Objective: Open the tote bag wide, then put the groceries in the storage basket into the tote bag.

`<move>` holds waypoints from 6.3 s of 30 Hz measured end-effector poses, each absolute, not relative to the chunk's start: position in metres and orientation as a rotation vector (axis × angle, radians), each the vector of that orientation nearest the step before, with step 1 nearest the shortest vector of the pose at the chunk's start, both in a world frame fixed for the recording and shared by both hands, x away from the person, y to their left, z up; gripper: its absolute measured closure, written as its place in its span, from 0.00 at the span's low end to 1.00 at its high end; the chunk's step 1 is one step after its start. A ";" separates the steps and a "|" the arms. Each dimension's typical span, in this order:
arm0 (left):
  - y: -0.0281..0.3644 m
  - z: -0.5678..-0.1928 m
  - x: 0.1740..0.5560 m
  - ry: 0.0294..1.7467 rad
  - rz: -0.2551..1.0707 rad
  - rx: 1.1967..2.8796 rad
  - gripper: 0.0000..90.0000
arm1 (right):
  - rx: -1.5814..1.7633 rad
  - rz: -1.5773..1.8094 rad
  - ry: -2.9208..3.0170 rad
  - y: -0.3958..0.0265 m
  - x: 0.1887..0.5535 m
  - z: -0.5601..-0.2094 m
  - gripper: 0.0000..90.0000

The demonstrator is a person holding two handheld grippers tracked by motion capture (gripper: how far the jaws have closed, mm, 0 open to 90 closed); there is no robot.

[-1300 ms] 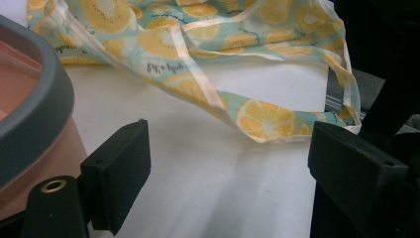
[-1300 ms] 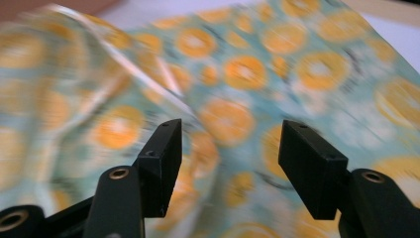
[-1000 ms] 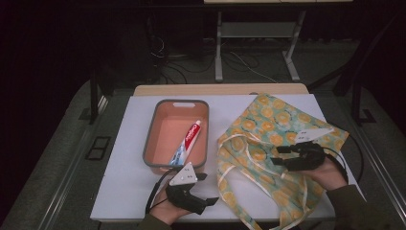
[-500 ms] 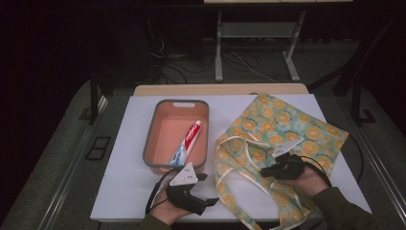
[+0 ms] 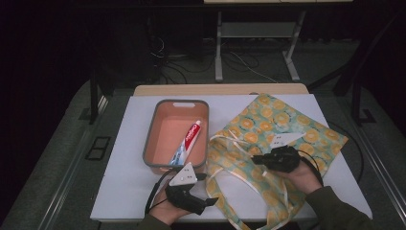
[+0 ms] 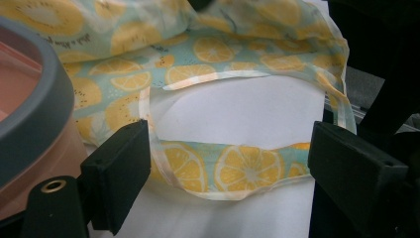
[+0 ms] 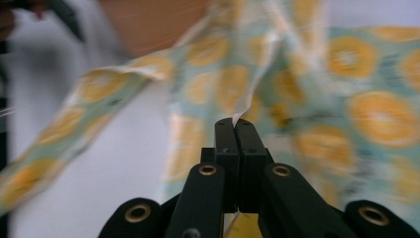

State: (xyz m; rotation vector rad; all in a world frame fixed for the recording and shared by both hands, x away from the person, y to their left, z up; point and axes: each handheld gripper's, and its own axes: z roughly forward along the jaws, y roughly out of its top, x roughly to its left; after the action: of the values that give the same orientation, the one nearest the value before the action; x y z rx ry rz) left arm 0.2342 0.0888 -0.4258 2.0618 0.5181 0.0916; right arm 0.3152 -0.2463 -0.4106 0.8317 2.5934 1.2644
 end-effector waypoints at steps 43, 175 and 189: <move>0.088 -0.426 0.234 0.512 0.087 2.065 0.17 | 0.863 0.946 2.666 -0.238 0.327 -0.445 0.48; 0.113 -0.332 0.383 0.947 0.193 2.215 0.84 | 1.051 1.270 2.373 -0.296 0.363 -0.395 0.99; 0.047 -0.318 0.344 0.717 0.091 2.227 0.84 | 1.049 1.271 2.368 -0.297 0.364 -0.395 0.99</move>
State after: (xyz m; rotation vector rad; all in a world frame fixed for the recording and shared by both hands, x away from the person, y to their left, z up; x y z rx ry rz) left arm 0.3435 0.0470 -0.3184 2.2271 0.7171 0.0909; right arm 0.3637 -0.2968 -0.3949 1.0495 2.3681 1.2709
